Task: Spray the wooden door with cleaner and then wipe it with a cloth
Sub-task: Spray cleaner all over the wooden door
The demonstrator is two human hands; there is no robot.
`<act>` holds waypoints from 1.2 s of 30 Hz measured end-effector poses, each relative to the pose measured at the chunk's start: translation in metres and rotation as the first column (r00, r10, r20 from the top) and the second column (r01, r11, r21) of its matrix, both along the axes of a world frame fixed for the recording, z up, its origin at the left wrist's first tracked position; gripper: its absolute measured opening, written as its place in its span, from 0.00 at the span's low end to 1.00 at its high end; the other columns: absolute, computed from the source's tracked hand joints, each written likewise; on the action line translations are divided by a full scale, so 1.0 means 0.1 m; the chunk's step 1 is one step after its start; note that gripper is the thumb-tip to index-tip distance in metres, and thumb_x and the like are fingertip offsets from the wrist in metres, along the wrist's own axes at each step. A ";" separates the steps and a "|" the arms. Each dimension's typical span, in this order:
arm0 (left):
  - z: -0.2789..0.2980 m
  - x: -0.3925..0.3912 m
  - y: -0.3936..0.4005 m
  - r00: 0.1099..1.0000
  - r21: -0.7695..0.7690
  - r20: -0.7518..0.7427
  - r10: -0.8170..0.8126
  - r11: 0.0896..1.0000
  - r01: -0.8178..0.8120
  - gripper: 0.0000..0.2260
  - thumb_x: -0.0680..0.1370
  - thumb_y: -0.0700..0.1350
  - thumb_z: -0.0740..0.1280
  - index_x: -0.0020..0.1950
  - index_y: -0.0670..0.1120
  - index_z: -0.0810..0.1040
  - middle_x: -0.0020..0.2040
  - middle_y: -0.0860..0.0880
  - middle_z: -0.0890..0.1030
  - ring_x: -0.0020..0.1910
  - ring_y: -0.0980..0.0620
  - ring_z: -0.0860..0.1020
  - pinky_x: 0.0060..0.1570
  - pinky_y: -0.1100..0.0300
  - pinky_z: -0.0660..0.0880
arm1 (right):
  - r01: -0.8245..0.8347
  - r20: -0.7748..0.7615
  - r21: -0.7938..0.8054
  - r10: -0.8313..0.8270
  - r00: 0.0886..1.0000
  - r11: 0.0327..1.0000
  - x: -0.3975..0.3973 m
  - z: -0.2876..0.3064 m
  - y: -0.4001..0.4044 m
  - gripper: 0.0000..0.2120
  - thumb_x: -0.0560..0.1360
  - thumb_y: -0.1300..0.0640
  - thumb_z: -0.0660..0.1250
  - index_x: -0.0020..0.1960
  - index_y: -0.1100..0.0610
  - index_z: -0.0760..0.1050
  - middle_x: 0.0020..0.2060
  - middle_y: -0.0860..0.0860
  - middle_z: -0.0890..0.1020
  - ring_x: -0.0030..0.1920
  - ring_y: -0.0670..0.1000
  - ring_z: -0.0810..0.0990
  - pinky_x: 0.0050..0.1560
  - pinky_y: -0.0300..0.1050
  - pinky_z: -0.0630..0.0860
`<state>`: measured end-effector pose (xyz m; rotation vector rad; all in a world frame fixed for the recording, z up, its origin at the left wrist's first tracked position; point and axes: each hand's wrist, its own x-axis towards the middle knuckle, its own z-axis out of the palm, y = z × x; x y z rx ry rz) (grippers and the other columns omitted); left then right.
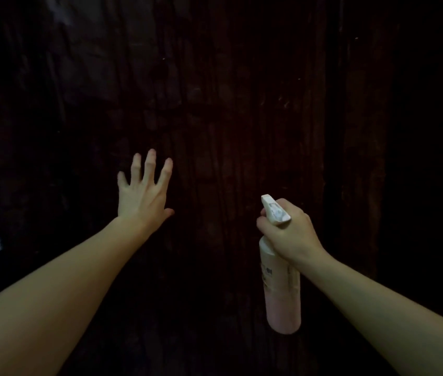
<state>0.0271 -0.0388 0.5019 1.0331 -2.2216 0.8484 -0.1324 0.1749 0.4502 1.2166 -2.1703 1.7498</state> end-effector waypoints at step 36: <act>-0.41 1.05 -0.67 0.997 -0.001 0.053 0.056 0.998 -0.056 0.58 0.66 0.65 0.74 0.77 0.50 0.33 0.77 0.41 0.35 0.77 0.37 0.42 0.74 0.37 0.50 | -0.240 0.062 0.081 0.235 0.970 0.967 1.01 -0.24 -1.00 0.02 0.69 0.54 0.69 0.41 0.49 0.76 0.36 0.47 0.81 0.41 0.51 0.81 0.43 0.51 0.79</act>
